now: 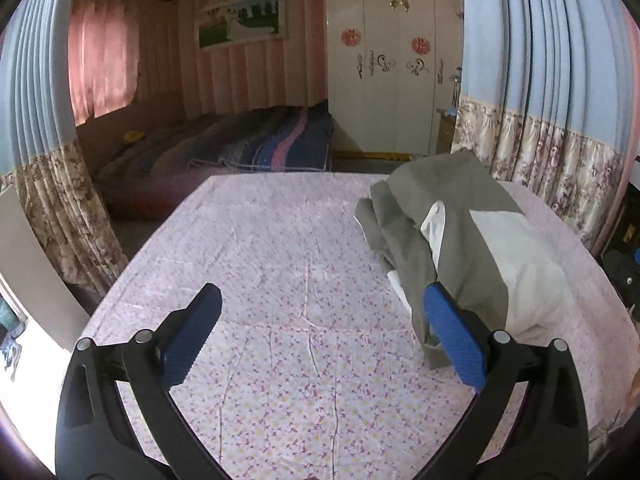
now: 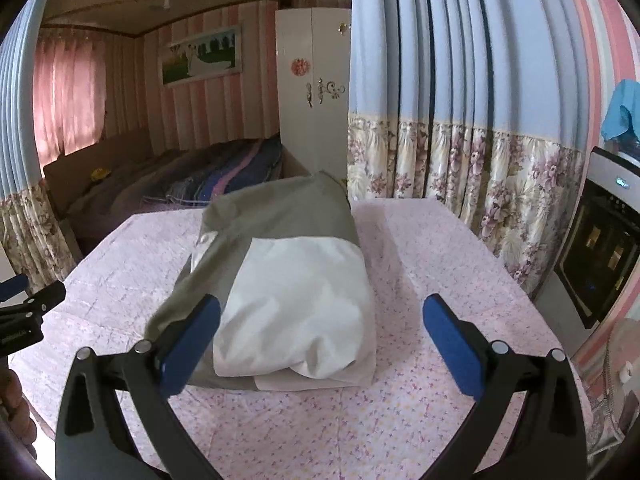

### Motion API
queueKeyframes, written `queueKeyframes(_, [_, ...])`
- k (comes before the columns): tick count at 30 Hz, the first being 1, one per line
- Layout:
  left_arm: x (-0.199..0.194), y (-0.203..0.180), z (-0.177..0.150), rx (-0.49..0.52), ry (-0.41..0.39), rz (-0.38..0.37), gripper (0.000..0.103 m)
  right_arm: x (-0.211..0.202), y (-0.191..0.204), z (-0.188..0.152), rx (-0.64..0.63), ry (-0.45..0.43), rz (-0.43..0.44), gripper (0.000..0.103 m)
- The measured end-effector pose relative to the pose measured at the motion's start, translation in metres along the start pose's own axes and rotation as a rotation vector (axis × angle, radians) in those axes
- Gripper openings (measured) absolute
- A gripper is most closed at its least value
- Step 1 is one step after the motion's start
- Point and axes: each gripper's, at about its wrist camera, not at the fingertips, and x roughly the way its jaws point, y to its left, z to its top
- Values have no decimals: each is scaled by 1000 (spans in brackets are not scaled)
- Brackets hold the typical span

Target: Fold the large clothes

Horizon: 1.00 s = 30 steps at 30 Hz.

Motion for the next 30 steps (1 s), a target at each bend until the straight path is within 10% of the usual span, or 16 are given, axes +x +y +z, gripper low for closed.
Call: queueKeyframes(30, [-22,0,10,12,-21,-5,100,-34,-3,3,11,-68,-75,101])
